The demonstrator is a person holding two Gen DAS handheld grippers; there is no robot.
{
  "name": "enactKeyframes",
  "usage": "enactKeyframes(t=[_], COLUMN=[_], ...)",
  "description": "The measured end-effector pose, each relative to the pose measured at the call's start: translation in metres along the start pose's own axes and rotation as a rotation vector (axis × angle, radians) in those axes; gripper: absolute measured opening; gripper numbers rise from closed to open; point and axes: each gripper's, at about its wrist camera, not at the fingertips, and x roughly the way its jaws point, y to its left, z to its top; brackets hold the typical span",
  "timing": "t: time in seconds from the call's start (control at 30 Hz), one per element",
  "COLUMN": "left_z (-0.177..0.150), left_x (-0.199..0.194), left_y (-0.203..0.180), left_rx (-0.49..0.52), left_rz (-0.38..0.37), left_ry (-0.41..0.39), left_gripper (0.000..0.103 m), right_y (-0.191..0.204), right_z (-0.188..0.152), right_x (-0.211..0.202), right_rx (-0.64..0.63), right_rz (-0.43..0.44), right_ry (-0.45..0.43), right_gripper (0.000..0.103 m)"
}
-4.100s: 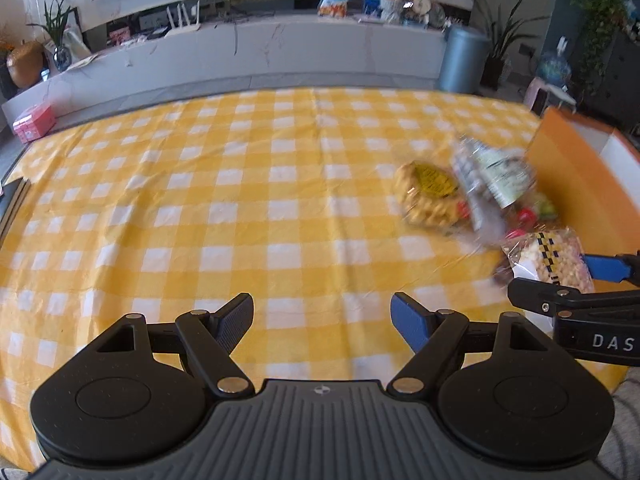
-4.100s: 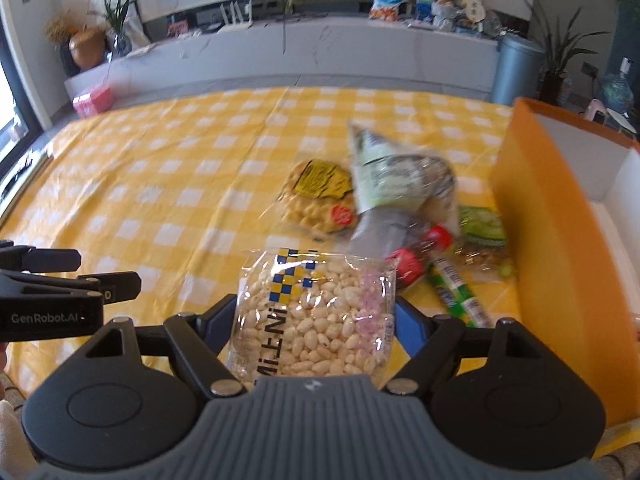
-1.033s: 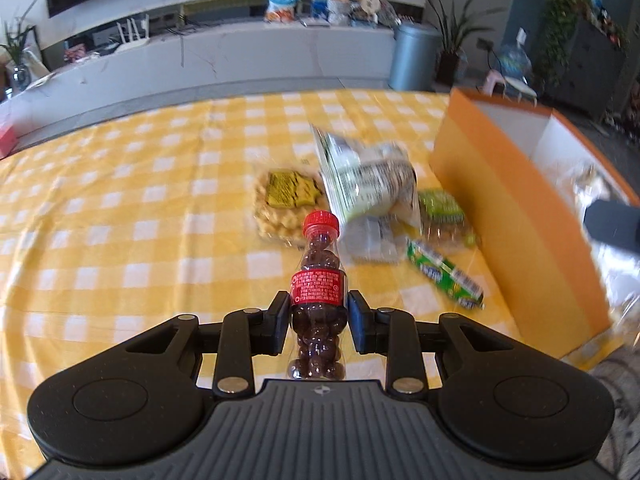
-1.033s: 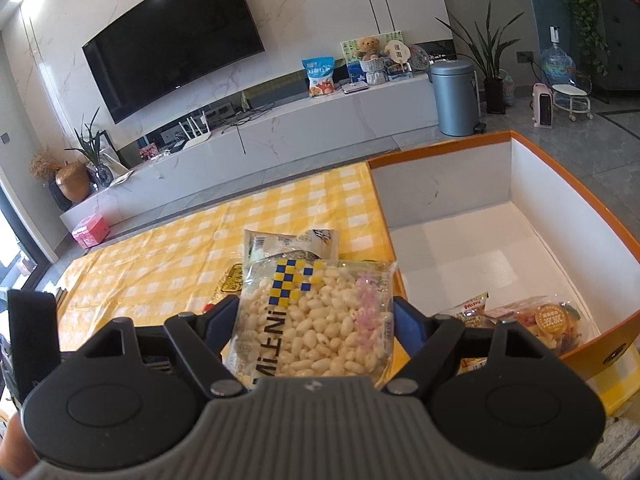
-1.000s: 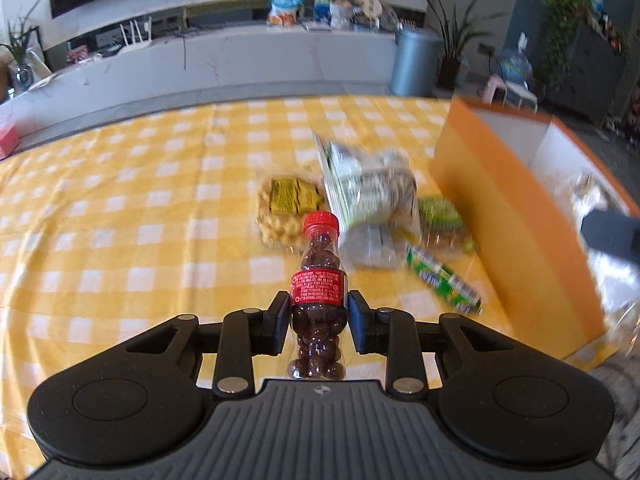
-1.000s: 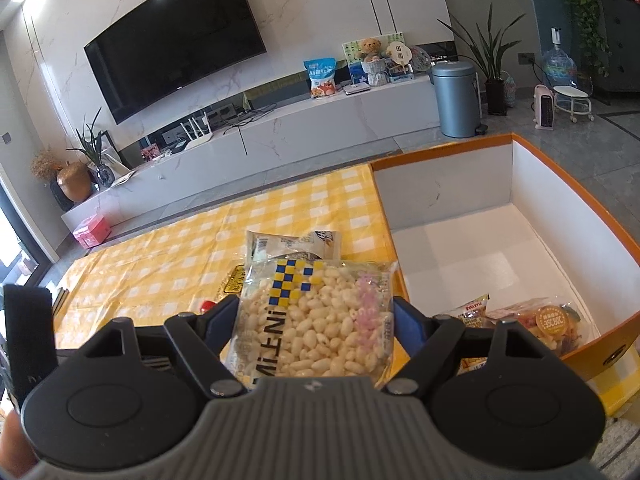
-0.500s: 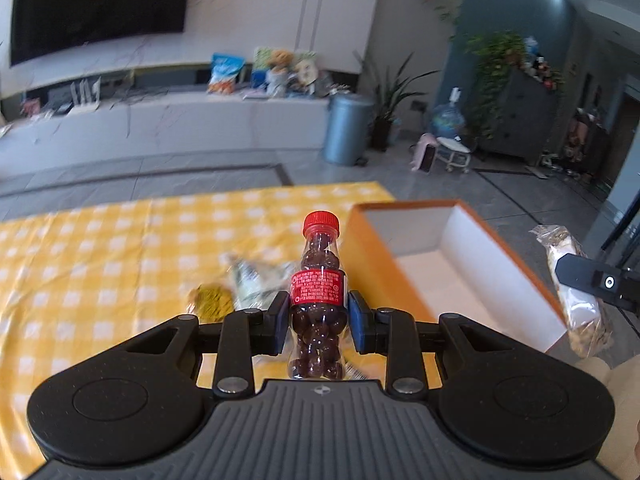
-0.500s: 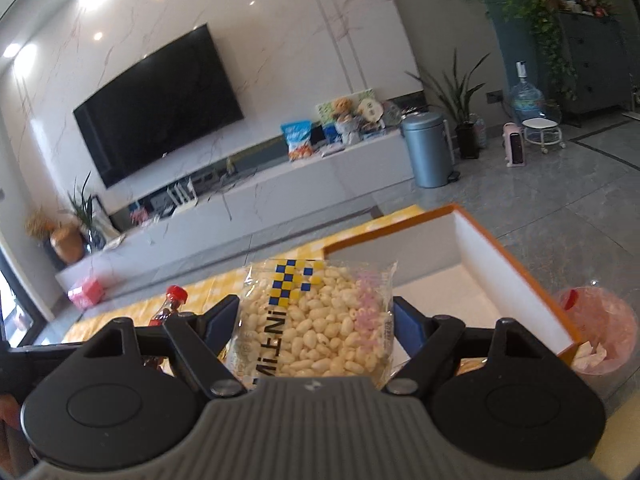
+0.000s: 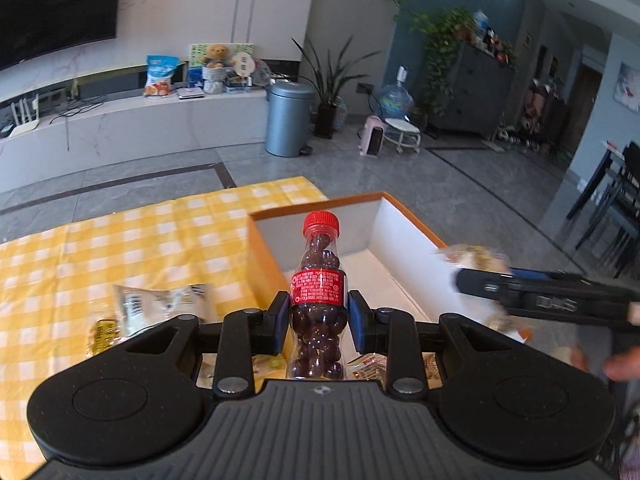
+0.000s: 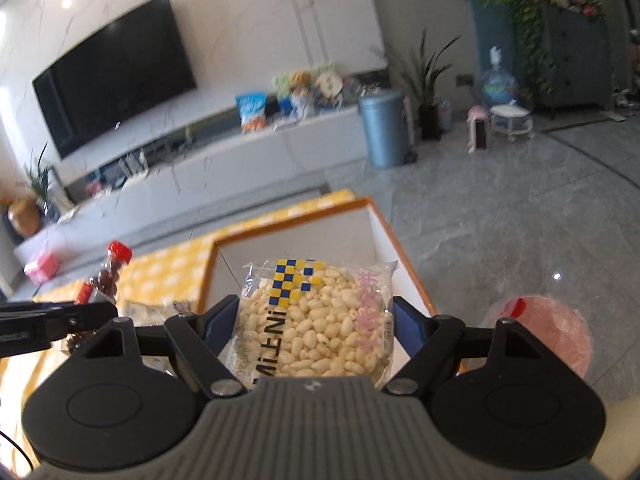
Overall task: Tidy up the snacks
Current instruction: 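Lower peanut bag into orange box and open right tool while left tool lifts bottle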
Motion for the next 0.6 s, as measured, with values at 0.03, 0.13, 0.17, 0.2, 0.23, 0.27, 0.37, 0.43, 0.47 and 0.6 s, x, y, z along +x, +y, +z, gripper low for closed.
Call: enactKeyframes(t=[0.03, 0.13, 0.17, 0.2, 0.23, 0.27, 0.37, 0.43, 0.47, 0.6], left_z=[-0.001, -0.004, -0.005, -0.006, -0.008, -0.009, -0.011, -0.013, -0.013, -0.015], left_x=[0.006, 0.02, 0.022, 0.025, 0.026, 0.028, 0.034, 0.037, 0.038, 0.036], left_y=[-0.003, -0.011, -0.013, -0.014, -0.015, -0.016, -0.014, -0.013, -0.015, -0.013], left_rx=[0.01, 0.021, 0.022, 0.025, 0.03, 0.035, 0.031, 0.024, 0.024, 0.022], left_rz=[-0.001, -0.013, -0.014, -0.013, -0.01, -0.008, -0.006, 0.004, 0.012, 0.012], left_ry=[0.01, 0.035, 0.04, 0.042, 0.041, 0.043, 0.055, 0.065, 0.071, 0.076], left_gripper=[0.034, 0.034, 0.034, 0.034, 0.034, 0.034, 0.034, 0.034, 0.034, 0.034], right_y=[-0.005, -0.014, -0.014, -0.013, -0.012, -0.01, -0.001, 0.008, 0.012, 0.03], right_z=[0.001, 0.004, 0.005, 0.006, 0.007, 0.007, 0.007, 0.01, 0.011, 0.012], right_x=[0.012, 0.045, 0.056, 0.067, 0.077, 0.086, 0.109, 0.124, 0.132, 0.159], right_rx=[-0.005, -0.026, -0.046, -0.072, -0.096, -0.119, -0.214, -0.289, -0.315, -0.445], right_rz=[0.014, 0.028, 0.017, -0.005, -0.032, -0.054, -0.054, -0.044, -0.051, -0.117], right_ry=[0.03, 0.119, 0.146, 0.181, 0.217, 0.25, 0.331, 0.367, 0.384, 0.434], right_gripper=[0.078, 0.078, 0.078, 0.078, 0.078, 0.078, 0.078, 0.078, 0.078, 0.079])
